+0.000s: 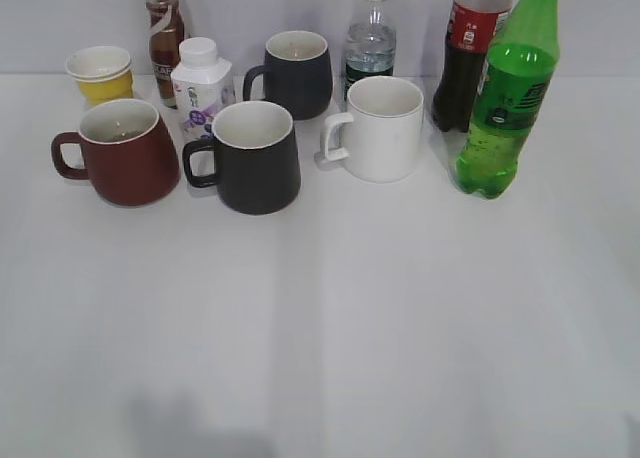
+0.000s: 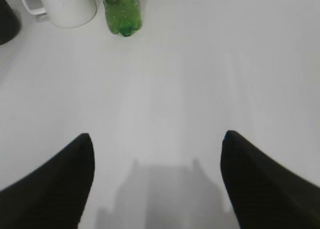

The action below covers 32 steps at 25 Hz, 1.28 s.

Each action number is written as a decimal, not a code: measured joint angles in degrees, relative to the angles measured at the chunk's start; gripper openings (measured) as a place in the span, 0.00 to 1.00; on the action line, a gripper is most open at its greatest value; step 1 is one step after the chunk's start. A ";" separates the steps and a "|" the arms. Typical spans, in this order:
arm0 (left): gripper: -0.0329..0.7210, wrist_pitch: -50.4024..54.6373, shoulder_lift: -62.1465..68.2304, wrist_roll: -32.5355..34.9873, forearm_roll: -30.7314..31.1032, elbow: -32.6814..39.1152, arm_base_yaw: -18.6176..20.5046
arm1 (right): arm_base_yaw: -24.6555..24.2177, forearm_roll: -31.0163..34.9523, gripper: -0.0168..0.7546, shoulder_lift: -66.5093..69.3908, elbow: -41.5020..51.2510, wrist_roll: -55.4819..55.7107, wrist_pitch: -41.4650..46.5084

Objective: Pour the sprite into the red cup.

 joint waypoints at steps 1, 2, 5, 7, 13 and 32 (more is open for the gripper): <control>0.37 0.00 0.00 0.00 0.00 0.00 0.00 | 0.00 0.00 0.78 0.00 0.00 0.00 0.00; 0.36 0.00 0.00 0.00 0.00 0.00 0.00 | 0.00 0.00 0.78 0.00 0.00 0.00 0.00; 0.36 0.00 0.00 0.00 0.00 0.00 0.00 | 0.00 0.00 0.78 0.00 0.00 0.04 0.00; 0.36 0.00 0.00 0.00 0.00 0.00 0.00 | 0.00 0.00 0.78 0.00 0.00 0.04 0.00; 0.36 0.00 0.00 0.00 0.00 0.00 0.00 | 0.00 0.19 0.78 0.00 0.00 0.04 0.06; 0.36 0.00 0.00 0.00 0.00 0.00 0.00 | 0.00 -3.81 0.78 0.00 0.04 -0.05 0.06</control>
